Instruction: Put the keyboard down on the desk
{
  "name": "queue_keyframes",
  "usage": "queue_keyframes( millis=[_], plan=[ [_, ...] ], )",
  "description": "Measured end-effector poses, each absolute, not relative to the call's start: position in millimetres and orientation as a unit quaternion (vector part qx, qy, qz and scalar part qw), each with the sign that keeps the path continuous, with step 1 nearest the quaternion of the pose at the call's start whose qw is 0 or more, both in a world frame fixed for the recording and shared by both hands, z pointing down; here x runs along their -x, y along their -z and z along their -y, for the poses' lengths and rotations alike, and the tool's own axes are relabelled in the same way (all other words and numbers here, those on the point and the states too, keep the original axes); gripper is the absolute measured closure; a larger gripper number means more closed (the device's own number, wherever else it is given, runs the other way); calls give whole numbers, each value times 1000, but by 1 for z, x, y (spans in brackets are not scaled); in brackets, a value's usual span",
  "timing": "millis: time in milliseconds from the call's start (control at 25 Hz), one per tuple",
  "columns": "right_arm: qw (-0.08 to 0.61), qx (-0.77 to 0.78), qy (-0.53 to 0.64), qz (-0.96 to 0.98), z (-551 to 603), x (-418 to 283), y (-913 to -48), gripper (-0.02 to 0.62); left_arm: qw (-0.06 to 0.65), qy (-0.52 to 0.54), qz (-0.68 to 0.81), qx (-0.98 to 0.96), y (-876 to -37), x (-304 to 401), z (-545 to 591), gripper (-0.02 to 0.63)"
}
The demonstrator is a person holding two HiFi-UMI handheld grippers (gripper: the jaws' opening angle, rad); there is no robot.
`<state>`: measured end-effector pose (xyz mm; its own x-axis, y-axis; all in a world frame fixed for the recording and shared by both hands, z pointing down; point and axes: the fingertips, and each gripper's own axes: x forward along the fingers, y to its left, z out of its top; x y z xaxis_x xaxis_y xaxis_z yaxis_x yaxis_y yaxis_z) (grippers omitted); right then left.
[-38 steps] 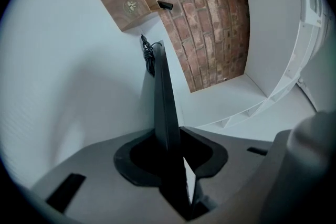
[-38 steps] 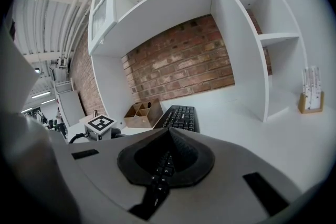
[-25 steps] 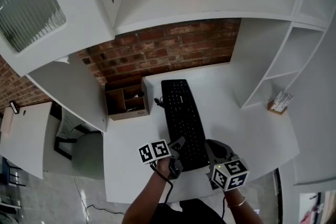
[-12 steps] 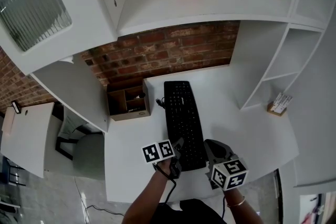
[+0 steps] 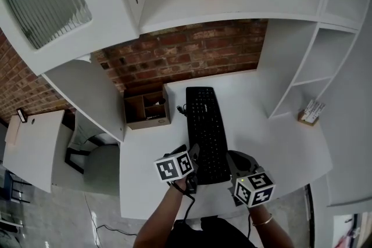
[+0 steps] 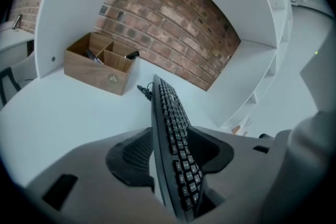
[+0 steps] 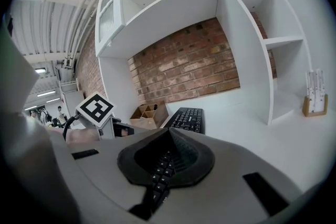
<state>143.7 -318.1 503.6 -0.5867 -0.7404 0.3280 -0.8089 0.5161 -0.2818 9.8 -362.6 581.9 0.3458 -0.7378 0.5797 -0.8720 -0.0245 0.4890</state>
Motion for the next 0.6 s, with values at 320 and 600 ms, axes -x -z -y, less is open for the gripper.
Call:
queue_keyframes(
  millis=[320, 600],
  plan=[
    [76, -446, -191, 871, 302, -143, -492, 589, 314, -86, 574, -751, -533, 1, 348, 482],
    [65, -443, -174, 877, 282, -143, -479, 589, 267, -90, 571, -771, -509, 4, 323, 555]
  ],
)
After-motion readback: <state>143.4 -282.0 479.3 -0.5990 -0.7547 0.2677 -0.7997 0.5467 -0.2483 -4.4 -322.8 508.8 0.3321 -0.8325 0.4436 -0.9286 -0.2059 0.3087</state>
